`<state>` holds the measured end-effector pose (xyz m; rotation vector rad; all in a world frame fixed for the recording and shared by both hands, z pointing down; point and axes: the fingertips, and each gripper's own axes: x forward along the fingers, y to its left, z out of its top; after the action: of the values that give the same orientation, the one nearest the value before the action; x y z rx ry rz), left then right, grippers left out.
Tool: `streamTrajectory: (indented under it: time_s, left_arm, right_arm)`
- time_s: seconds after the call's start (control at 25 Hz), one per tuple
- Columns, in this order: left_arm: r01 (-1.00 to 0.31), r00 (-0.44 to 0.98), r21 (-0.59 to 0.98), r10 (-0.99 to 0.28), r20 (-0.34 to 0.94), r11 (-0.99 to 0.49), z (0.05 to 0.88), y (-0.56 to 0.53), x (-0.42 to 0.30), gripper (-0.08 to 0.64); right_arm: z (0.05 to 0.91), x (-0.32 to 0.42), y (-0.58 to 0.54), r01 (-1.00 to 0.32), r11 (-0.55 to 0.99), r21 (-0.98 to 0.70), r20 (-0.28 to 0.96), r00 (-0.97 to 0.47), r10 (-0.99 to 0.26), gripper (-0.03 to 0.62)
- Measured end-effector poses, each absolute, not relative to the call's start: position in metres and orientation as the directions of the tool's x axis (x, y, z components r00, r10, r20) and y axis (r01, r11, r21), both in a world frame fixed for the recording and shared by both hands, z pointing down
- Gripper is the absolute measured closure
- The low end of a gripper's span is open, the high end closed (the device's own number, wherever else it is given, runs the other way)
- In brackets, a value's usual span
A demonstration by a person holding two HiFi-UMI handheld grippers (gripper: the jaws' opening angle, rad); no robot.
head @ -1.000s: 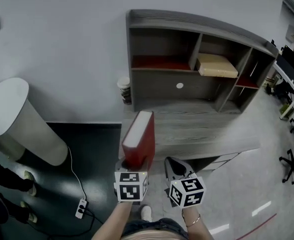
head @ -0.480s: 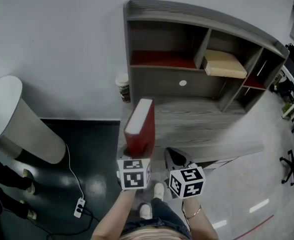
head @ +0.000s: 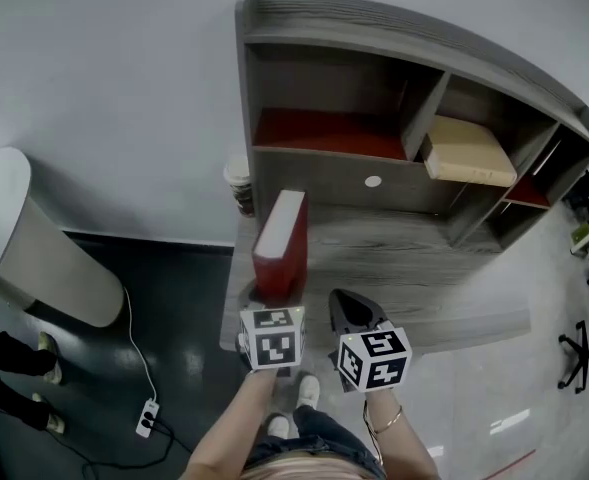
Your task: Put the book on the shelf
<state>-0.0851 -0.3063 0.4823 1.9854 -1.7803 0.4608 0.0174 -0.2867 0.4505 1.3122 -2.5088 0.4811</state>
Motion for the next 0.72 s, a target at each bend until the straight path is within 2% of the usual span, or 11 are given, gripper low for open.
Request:
streamTrajectory:
  time_s: [0.72]
  left_arm:
    - [-0.996,0.011,0.077,-0.851,0.525,0.035,0.495,-0.404,-0.076,0.331]
  right_arm:
    - [0.482,0.024,-0.360,-0.804,0.570,-0.167,0.471,-0.573,-0.670,0.583]
